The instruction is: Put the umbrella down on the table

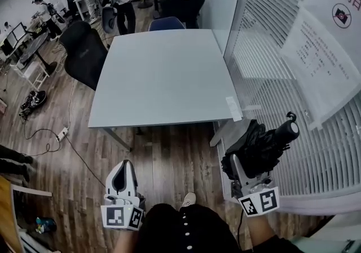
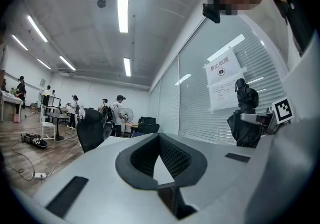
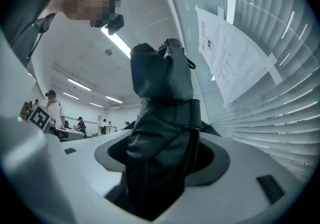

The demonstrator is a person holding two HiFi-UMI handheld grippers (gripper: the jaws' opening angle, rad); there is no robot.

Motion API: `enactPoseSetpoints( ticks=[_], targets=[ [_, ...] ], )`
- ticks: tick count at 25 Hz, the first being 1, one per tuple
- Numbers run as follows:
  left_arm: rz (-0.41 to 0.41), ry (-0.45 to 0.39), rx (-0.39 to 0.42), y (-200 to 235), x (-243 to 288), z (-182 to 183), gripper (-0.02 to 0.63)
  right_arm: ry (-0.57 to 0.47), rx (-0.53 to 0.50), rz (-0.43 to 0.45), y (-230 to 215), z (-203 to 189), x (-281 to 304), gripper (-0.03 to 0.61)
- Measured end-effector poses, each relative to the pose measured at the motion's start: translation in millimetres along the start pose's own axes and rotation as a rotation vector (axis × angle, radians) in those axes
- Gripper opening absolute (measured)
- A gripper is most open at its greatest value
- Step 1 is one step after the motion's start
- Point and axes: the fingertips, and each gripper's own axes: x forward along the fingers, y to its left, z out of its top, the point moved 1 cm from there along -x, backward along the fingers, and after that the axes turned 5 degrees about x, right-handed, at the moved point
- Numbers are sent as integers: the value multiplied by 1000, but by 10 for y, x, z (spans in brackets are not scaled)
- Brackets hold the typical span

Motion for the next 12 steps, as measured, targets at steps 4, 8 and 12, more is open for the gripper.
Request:
enactPoseSetpoints(
  ticks=[4,8,12],
  targets=[
    [10,22,9,-46,59,-52,14,15,21,-9,-155,-67,82,310],
    [24,44,-12,41,142,-123,14,26,17,-14,-205,-120,172,310],
    [12,41,-18,73,341,-141,14,43,6,-19,-256,-178,295,310]
  ],
)
